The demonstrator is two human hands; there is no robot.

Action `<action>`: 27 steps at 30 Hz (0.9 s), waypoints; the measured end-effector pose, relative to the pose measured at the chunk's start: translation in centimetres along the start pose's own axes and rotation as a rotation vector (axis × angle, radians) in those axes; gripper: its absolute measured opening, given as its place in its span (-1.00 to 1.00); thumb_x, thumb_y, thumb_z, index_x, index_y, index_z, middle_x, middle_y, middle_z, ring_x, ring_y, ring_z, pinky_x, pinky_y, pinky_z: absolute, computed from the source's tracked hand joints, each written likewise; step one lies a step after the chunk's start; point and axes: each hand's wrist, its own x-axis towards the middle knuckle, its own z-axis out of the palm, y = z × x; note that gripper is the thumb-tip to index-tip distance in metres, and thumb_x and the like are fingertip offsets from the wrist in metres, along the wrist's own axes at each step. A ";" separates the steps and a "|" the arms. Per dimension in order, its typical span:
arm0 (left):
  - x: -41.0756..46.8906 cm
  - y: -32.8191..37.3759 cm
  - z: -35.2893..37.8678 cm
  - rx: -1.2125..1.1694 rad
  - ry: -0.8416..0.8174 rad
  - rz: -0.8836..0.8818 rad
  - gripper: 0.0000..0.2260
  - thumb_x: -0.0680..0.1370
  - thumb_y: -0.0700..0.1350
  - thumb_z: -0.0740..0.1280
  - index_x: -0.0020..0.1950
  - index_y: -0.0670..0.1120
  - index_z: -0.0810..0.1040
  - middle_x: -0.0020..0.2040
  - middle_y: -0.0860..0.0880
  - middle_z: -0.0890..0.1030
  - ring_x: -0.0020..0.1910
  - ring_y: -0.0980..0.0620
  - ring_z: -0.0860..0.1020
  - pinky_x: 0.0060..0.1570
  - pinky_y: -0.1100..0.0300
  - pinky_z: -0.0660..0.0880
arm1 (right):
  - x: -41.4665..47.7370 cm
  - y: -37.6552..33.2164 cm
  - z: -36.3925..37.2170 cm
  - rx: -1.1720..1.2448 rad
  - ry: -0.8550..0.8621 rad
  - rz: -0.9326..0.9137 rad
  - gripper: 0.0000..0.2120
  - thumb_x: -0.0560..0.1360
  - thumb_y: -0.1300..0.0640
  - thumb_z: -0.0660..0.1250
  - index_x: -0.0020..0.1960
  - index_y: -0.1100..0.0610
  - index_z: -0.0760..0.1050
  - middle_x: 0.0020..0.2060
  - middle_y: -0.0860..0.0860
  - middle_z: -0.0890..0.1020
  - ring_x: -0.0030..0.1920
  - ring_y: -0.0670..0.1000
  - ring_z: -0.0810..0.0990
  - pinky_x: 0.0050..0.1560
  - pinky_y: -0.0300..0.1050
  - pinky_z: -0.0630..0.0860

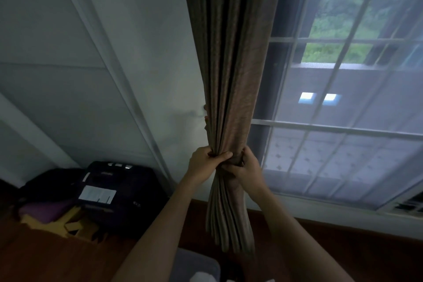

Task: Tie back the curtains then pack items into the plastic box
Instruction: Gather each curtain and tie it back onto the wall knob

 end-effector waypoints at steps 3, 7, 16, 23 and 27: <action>1.7 0.9 -0.7 -0.203 -0.122 -0.196 -0.85 0.42 -0.16 0.39 -0.06 -0.19 0.61 -0.09 -0.17 0.63 -0.06 -0.07 0.55 -0.03 0.19 0.49 | 0.6 -0.5 0.1 0.106 0.016 0.066 -0.50 0.37 0.37 0.46 0.24 0.08 0.46 0.04 -0.03 0.63 -0.03 -0.17 0.64 -0.14 -0.30 0.58; 2.0 -0.7 -1.3 -0.343 -0.057 -0.158 -0.81 0.57 -0.26 0.26 0.14 -0.08 0.52 0.04 -0.15 0.61 -0.03 -0.03 0.61 0.04 0.20 0.54 | 1.4 -0.7 -0.4 0.069 -0.092 0.131 -0.51 0.39 0.37 0.43 0.25 0.05 0.47 0.07 -0.04 0.63 0.05 -0.10 0.62 -0.15 -0.30 0.57; 3.9 -2.9 -2.8 0.041 -0.203 0.183 -0.77 0.51 -0.18 0.36 0.15 -0.02 0.61 0.20 -0.13 0.54 0.13 -0.02 0.55 -0.09 0.23 0.56 | 3.0 -0.7 -1.4 -0.006 -0.213 0.202 -0.50 0.39 0.33 0.45 0.28 0.07 0.45 0.13 0.02 0.62 0.16 0.02 0.60 0.26 0.11 0.51; 2.1 -1.4 -1.2 0.255 0.017 0.317 -0.86 0.58 -0.21 0.28 0.13 -0.18 0.49 0.29 -0.12 0.45 0.18 -0.06 0.49 0.18 0.06 0.48 | 1.0 0.8 1.7 -0.222 0.018 0.084 -0.18 0.33 0.14 0.56 0.44 0.05 0.16 0.16 -0.11 0.49 0.06 -0.22 0.50 -0.11 -0.36 0.49; 1.0 -0.5 -2.1 0.304 0.079 0.362 -0.89 0.56 -0.15 0.33 -0.02 -0.18 0.47 -0.10 -0.08 0.57 -0.15 -0.01 0.51 -0.22 0.31 0.35 | 0.3 1.9 2.5 -0.290 0.111 0.128 -0.22 0.38 0.08 0.53 0.45 0.08 0.16 0.14 -0.08 0.49 0.04 -0.12 0.48 0.00 -0.26 0.44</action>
